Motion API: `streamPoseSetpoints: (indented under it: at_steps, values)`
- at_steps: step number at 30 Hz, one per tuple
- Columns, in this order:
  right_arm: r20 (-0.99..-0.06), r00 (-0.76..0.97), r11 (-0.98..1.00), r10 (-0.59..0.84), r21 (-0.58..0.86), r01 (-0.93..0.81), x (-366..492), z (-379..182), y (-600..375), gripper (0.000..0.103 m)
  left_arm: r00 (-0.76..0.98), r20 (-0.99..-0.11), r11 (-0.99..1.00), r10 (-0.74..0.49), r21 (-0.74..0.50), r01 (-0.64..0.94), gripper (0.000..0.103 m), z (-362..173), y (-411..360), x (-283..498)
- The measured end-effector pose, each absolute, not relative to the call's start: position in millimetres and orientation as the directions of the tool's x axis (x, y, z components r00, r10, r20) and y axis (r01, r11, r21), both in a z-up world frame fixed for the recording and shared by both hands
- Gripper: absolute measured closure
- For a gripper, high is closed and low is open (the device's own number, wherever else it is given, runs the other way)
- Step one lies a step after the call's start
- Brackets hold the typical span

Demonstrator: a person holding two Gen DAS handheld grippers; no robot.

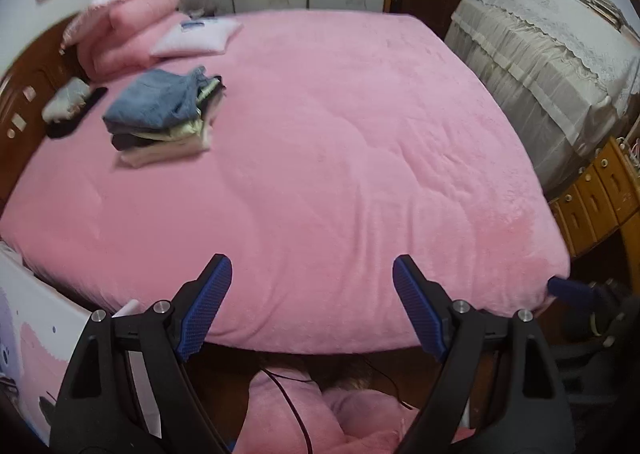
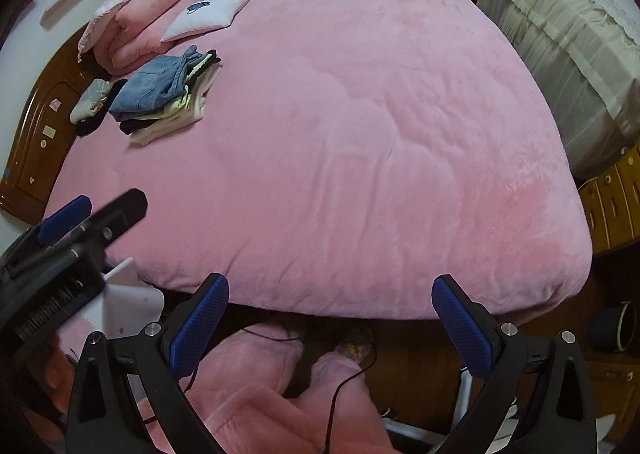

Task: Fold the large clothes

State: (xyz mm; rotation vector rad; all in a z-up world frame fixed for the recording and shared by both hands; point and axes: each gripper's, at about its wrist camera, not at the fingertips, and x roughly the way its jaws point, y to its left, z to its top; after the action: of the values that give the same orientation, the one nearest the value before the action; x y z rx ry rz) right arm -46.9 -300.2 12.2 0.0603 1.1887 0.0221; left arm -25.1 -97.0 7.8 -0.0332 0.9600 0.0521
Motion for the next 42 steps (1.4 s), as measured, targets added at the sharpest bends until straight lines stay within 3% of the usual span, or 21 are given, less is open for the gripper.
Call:
streamPoseSetpoints:
  at_steps: [3,10,23,26,42]
  values:
    - [-0.917,0.398,1.0,-0.009,-0.004,0.013,-50.8,3.0,-293.3,0.0,0.52,-0.854,0.993,0.014,-0.048,-0.106,0.023,-4.8,-78.2,-26.3]
    - [-0.905,0.425,1.0,-0.007,0.005,0.027,-56.8,-10.7,-297.2,0.0,0.468,-0.884,0.971,0.012,-0.102,-0.216,0.023,-16.0,-39.3,-32.0]
    - [-0.884,0.468,1.0,-0.007,-0.003,0.01,-47.8,3.5,-298.4,0.0,0.495,-0.867,0.983,0.054,-0.041,-0.18,0.015,-4.3,-49.0,-21.2]
    - [-0.879,0.477,1.0,-0.017,-0.018,0.004,-44.7,7.3,-295.1,0.0,0.503,-0.863,0.987,0.059,-0.026,-0.161,0.001,-2.4,-55.0,-19.2]
    - [-0.873,0.487,0.999,-0.03,-0.016,0.033,-39.8,14.6,-308.4,0.0,0.511,-0.859,0.997,0.046,0.005,-0.082,0.001,1.0,-77.7,-7.4]
